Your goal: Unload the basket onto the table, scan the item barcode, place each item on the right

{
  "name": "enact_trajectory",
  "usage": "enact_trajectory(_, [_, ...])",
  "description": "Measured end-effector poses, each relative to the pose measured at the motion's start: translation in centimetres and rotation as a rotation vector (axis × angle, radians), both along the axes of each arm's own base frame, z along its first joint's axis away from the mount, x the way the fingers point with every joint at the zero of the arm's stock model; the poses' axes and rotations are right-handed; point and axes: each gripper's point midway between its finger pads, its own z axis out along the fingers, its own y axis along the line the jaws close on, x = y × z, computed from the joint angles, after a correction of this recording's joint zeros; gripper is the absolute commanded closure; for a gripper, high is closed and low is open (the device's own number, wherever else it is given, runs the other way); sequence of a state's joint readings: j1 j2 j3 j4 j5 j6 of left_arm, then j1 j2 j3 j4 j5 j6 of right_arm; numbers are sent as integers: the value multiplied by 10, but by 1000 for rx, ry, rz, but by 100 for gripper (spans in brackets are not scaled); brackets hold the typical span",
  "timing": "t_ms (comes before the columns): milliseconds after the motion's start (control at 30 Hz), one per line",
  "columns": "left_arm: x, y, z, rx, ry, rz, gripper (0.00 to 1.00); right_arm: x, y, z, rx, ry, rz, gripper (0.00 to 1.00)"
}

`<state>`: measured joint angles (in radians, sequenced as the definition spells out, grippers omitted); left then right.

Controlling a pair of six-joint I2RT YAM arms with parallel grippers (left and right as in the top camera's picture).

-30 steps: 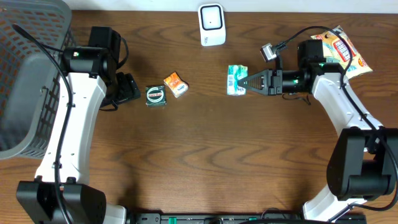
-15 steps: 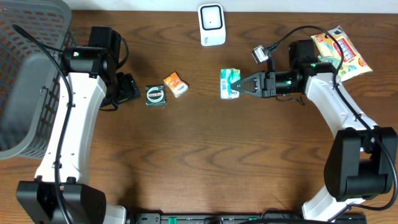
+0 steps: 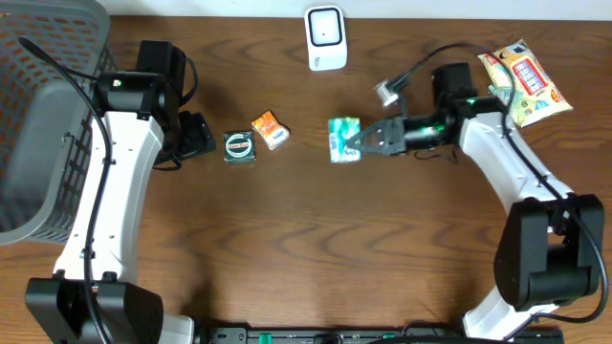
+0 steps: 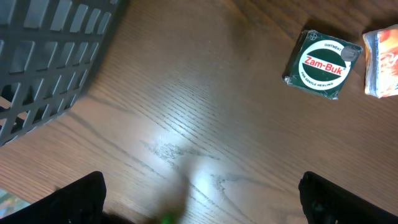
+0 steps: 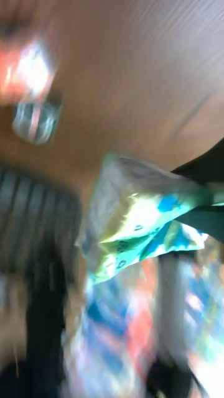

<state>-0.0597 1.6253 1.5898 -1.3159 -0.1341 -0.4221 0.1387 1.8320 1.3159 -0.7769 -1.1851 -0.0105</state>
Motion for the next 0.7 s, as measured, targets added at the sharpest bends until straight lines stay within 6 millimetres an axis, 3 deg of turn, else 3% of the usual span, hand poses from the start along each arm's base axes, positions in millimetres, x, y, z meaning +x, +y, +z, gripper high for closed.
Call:
enact_trajectory(67, [0, 0, 0, 0, 0, 0, 2, 1, -1, -33, -216, 38, -46, 99])
enact_trajectory(167, [0, 0, 0, 0, 0, 0, 2, 3, -7, -67, -480, 27, -102, 99])
enact_trajectory(300, [0, 0, 0, 0, 0, 0, 3, 22, -22, -81, -753, -76, -190, 99])
enact_trajectory(400, [0, 0, 0, 0, 0, 0, 2, 51, -30, -63, -883, -201, -277, 99])
enact_trajectory(600, [0, 0, 0, 0, 1, 0, 2, 116, -16, 4, -928, -416, -418, 99])
enact_trajectory(700, [0, 0, 0, 0, 0, 0, 2, 150, -9, 14, -952, -457, -438, 99])
